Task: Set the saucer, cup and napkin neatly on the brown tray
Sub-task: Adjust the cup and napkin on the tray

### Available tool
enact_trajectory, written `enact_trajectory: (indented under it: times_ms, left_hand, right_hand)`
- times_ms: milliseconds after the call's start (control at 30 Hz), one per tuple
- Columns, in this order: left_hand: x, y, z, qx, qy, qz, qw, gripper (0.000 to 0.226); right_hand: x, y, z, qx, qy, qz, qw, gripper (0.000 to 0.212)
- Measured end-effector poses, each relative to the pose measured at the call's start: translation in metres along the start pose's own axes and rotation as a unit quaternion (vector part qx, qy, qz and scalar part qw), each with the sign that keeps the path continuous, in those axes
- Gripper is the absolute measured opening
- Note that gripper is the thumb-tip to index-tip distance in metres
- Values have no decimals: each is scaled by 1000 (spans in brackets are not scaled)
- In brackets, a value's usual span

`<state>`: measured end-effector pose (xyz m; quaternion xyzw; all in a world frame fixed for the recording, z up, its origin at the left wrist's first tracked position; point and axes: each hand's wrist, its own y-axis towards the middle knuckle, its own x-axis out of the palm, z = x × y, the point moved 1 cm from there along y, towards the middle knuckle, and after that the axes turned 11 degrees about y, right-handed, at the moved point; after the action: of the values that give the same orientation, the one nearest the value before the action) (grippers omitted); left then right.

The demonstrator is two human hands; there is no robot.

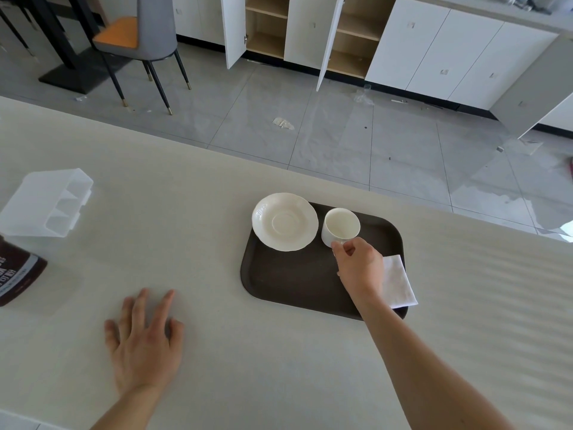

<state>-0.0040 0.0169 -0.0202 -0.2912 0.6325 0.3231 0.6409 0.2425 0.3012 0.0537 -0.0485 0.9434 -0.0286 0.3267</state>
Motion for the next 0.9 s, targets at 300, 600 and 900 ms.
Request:
enact_trajectory:
  times_ms: [300, 600, 900]
  left_hand:
    - [1, 0, -1, -2, 0, -2, 1000, 58]
    - [-4, -1, 2, -5, -12, -3, 1000, 58]
    - [-7, -2, 4, -3, -15, 0, 1000, 59]
  right_hand:
    - [-1, -3, -7, 1, -6, -2, 1000, 34]
    - [0, -6, -10, 7, -9, -10, 1000, 33]
    - [-2, -5, -10, 8, -5, -21, 1000, 33]
